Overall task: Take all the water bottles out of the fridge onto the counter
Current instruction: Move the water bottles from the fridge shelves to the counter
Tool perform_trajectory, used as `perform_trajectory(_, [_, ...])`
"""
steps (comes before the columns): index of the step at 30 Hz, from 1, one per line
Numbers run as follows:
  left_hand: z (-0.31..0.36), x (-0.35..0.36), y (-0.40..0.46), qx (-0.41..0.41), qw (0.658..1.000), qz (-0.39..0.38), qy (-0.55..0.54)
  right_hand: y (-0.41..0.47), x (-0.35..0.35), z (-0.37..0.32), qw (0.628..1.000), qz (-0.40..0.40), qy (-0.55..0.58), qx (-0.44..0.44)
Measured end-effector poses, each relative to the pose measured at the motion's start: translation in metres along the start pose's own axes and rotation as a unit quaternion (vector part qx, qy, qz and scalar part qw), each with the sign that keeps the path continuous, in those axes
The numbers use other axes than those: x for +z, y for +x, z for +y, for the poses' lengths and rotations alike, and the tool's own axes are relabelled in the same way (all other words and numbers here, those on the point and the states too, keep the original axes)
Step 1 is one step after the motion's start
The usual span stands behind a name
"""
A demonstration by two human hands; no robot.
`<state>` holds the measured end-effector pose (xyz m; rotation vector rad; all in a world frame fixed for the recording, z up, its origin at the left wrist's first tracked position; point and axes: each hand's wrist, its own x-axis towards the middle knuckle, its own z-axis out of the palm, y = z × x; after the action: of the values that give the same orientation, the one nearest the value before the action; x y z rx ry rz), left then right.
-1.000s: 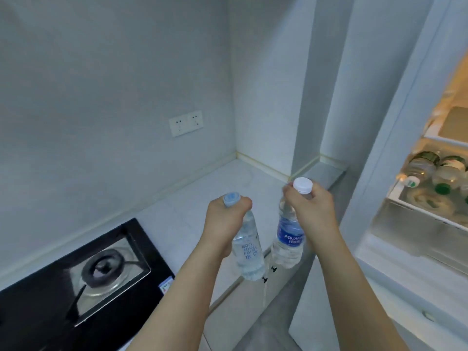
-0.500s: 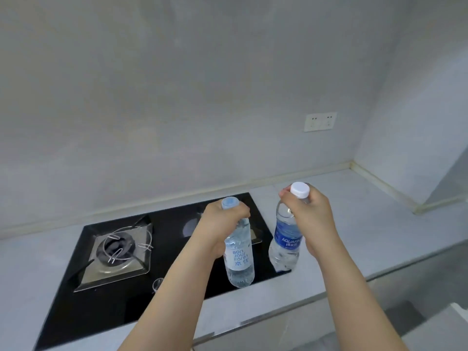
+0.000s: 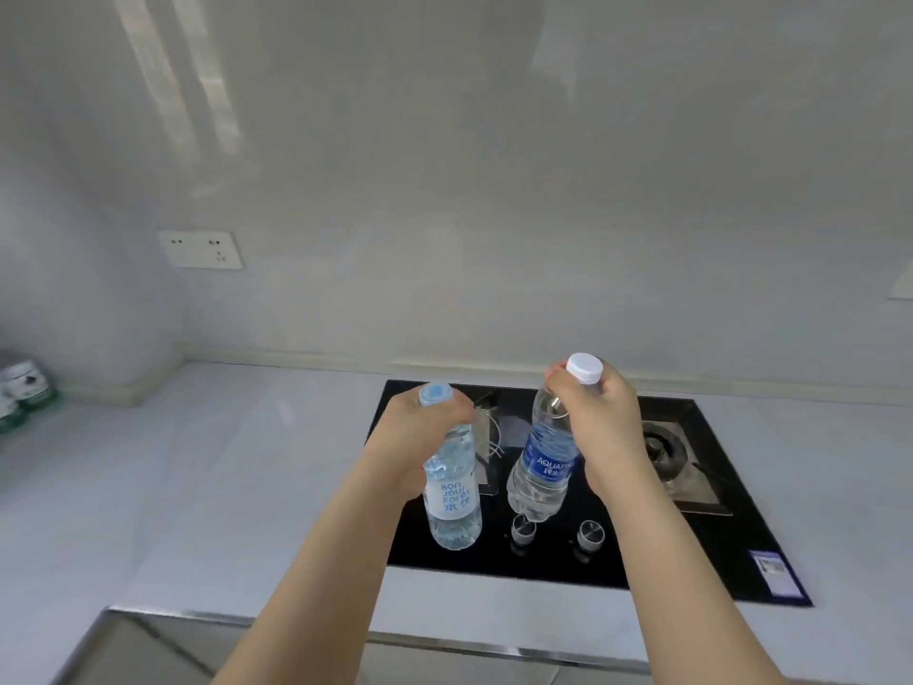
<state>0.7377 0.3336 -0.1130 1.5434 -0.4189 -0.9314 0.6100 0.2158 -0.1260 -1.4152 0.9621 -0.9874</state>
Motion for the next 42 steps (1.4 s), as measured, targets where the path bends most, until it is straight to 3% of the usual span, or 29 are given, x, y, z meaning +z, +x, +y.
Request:
perform_trajectory(13, [0.021,-0.101,0.037,0.002,0.990,0.142,-0.012,0.043,0.133,0.010,0.996,-0.093,-0.015,-0.006])
perform_trajectory(19, [0.043,-0.127,0.065,-0.001,0.986,0.158,0.059,0.080,0.170,0.011,0.990,-0.140,0.029,-0.010])
perform_trajectory(24, [0.047,-0.164,0.084,-0.008,0.982,0.190,0.019,0.097,0.224,0.008,0.982,-0.182,0.032,-0.030])
perform_trajectory(36, [0.039,-0.321,0.152,0.019,0.969,0.240,-0.051,0.087,0.420,0.030,0.970,-0.243,0.004,0.006])
perform_trajectory(42, [0.042,-0.424,0.179,0.026,0.949,0.315,-0.006,0.068,0.539,0.038,0.951,-0.306,-0.050,0.015])
